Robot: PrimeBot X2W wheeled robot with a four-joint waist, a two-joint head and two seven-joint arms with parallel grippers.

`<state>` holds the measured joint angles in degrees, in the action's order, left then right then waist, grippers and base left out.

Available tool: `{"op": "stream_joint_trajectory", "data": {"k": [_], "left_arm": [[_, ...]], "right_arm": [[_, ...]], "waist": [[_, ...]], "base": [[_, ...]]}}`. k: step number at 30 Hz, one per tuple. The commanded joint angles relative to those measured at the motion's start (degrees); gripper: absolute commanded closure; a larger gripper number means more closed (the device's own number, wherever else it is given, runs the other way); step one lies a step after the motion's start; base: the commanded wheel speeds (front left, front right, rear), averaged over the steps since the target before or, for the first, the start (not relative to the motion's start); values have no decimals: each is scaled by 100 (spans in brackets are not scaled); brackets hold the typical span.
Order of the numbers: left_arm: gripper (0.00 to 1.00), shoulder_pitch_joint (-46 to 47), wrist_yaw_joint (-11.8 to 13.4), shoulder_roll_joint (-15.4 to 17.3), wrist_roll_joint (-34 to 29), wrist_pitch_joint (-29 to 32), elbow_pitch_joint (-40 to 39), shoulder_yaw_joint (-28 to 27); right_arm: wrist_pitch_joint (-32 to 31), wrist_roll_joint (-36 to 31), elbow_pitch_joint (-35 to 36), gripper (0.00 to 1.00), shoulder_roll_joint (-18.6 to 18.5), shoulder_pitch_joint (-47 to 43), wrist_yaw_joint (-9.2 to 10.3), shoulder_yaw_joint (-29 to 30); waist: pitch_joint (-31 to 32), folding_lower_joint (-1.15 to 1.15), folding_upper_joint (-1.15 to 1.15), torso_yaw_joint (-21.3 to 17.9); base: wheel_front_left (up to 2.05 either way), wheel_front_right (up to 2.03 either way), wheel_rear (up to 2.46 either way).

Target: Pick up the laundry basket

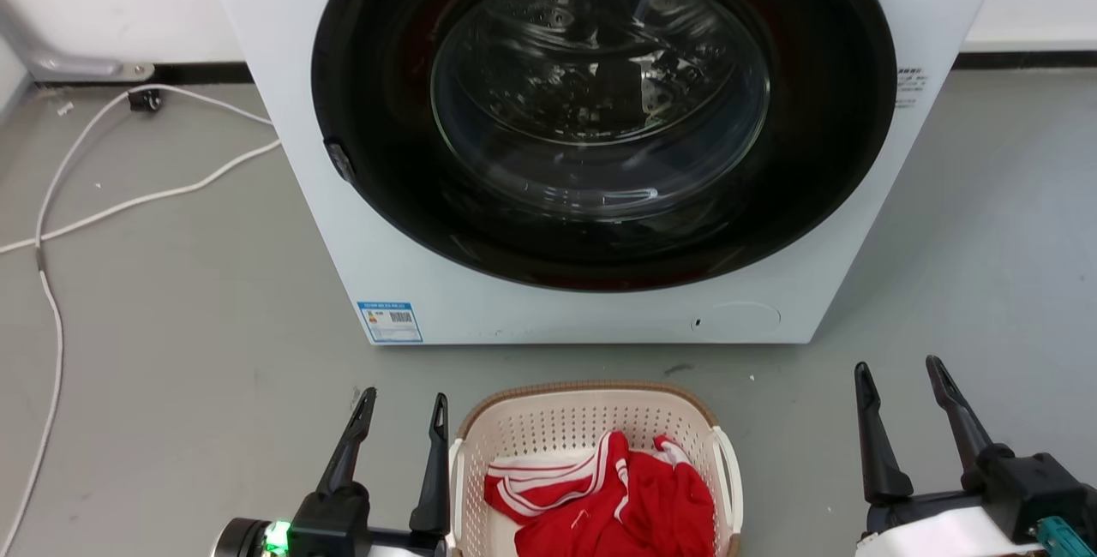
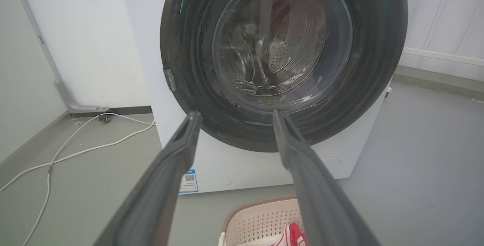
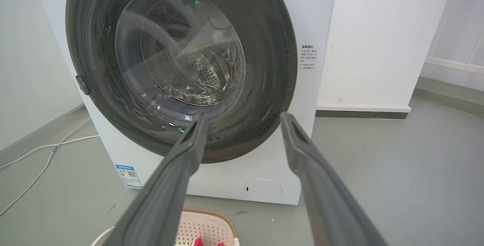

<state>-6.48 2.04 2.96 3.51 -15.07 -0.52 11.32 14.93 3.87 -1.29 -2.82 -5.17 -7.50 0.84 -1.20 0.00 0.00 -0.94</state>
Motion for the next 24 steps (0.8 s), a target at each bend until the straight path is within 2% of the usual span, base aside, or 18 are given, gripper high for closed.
{"op": "stream_joint_trajectory", "data": {"k": [1, 6, 11, 17, 24], "left_arm": [[0, 77, 32, -6, 10, -16, 76, -17], [0, 348, -19, -6, 94, -16, 346, -72], [0, 849, -196, -5, 109, -16, 846, -210], [0, 1623, -381, 28, 235, -16, 1783, -512], [0, 2597, -533, 177, 205, -15, 2779, -589]], "right_arm": [[4, -82, -26, 0, -11, 79, 2, -19], [-157, -35, -178, 0, -11, 384, 2, -47], [-350, -118, -393, 0, -10, 874, 3, -145], [-561, -368, -867, 0, -8, 1570, 2, -243], [-712, -181, -1606, 0, -7, 2325, 3, -336]], "waist": [[-144, 0, 0, -21], [-610, 0, 0, -82], [-1248, 0, 0, -151], [-2003, 0, 0, -241], [-2739, 0, 0, -278]], "base": [[0, 0, 0], [0, 0, 0], [0, 0, 0], [0, 0, 0], [0, 0, 0]]}}
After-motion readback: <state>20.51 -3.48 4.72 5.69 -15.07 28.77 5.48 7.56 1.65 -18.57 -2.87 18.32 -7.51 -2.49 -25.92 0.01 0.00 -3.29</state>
